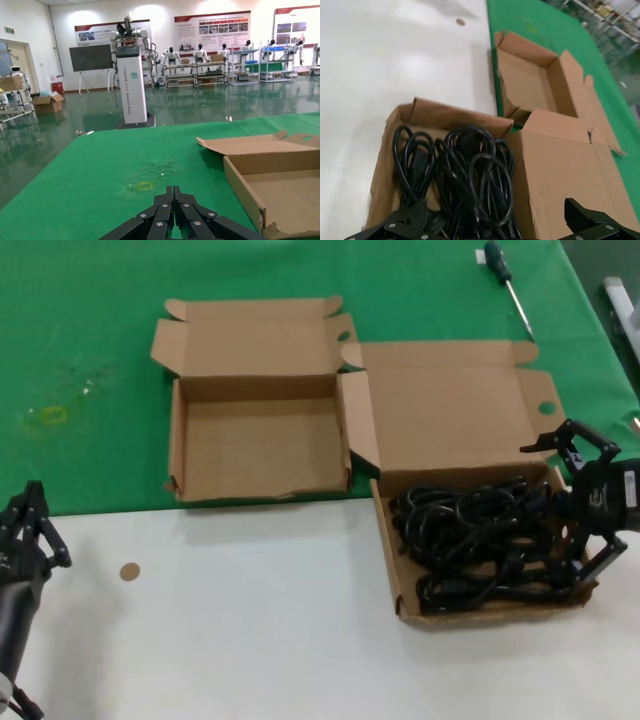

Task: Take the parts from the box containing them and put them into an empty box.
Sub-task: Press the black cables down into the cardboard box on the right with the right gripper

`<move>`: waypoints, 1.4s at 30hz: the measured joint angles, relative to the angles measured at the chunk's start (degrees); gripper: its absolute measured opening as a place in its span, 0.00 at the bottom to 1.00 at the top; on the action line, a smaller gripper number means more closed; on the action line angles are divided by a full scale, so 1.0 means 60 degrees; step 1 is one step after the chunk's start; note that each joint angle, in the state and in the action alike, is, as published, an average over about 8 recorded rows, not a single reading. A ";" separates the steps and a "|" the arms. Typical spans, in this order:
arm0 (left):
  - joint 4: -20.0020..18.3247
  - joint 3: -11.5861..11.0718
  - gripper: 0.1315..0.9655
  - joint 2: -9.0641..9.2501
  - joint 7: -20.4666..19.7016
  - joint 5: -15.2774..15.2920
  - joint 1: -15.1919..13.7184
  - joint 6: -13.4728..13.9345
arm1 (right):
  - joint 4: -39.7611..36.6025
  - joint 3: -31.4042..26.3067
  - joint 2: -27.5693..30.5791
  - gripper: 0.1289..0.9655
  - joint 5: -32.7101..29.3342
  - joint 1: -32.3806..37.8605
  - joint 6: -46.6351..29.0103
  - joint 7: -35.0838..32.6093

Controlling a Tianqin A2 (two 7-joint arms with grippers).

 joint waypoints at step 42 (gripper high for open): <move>0.0000 0.0000 0.02 0.0000 -0.0005 0.0003 0.0000 0.0000 | -0.2739 -0.1266 -0.1460 0.47 -0.1308 0.2295 -0.0727 -0.1902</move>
